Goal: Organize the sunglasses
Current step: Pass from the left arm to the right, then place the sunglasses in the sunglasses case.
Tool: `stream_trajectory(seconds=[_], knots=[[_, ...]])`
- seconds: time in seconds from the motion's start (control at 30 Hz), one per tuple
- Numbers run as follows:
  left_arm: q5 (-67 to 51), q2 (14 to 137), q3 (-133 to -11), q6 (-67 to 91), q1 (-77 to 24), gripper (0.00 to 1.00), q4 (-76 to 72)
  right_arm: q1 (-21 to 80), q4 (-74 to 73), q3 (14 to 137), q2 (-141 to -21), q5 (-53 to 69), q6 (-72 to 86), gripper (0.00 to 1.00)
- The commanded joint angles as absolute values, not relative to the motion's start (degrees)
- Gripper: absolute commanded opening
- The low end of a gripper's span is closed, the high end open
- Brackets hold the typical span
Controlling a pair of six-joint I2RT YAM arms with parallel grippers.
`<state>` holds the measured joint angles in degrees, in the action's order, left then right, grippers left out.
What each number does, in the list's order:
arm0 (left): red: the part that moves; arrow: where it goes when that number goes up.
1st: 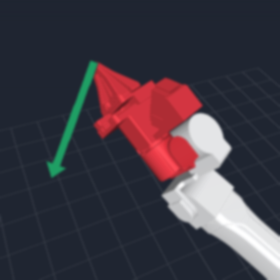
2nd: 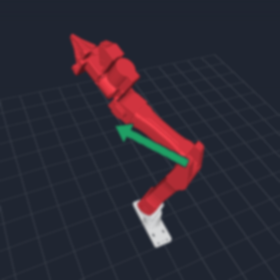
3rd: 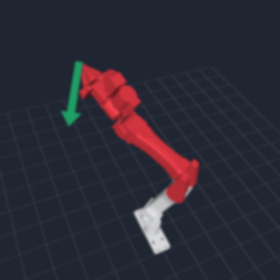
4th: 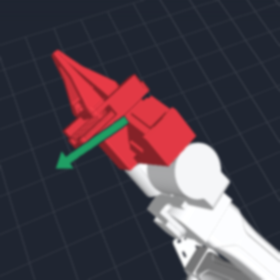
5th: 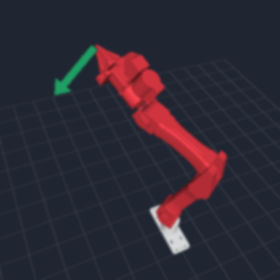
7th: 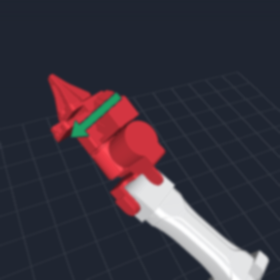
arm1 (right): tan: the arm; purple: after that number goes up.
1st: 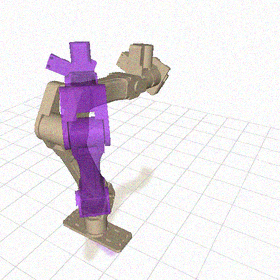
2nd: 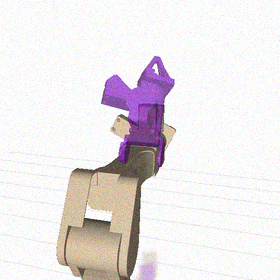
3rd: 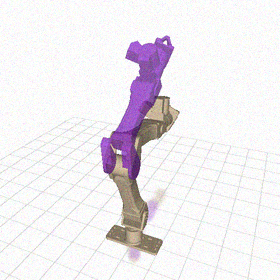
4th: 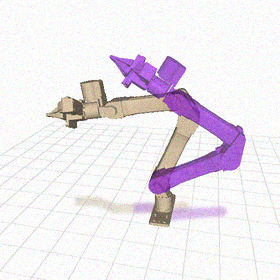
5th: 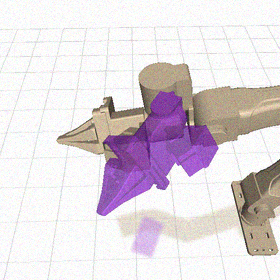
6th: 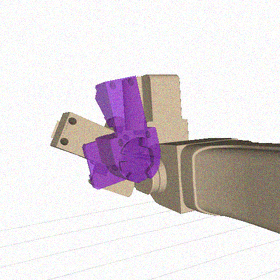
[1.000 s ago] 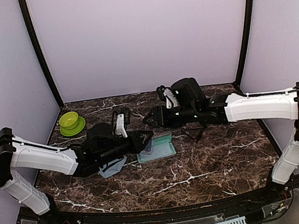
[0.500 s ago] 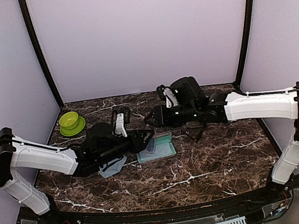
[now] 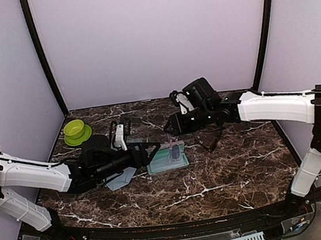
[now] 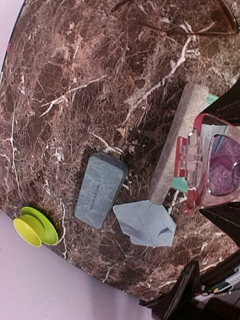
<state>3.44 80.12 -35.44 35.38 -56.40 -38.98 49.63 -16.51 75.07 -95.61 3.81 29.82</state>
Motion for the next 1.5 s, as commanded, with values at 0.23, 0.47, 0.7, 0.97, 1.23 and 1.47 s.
stream_trajectory(seconds=[0.23,0.47,0.7,0.97,1.23,1.47], knots=[[10.93,61.21,-33.02,34.99,-50.76,0.71,-22.06,55.13,-36.10,86.54,-103.41,2.71,-3.43,0.36],[14.39,54.59,-34.07,31.93,-47.56,0.71,-16.64,60.38,-42.86,94.67,-111.71,-0.57,-14.48,0.39],[15.89,50.57,-32.38,31.46,-46.28,0.71,-15.94,62.85,-49.37,103.24,-118.97,-3.07,-22.40,0.39],[16.19,49.22,-31.44,31.29,-45.21,0.71,-16.12,64.44,-56.84,110.13,-123.39,-8.72,-28.27,0.42],[15.56,49.83,-31.50,31.33,-44.28,0.71,-16.50,65.60,-62.05,115.35,-127.54,-17.05,-30.49,0.43],[15.30,50.51,-31.51,31.79,-43.77,0.71,-16.60,65.83,-62.77,117.01,-129.63,-21.33,-33.31,0.43]])
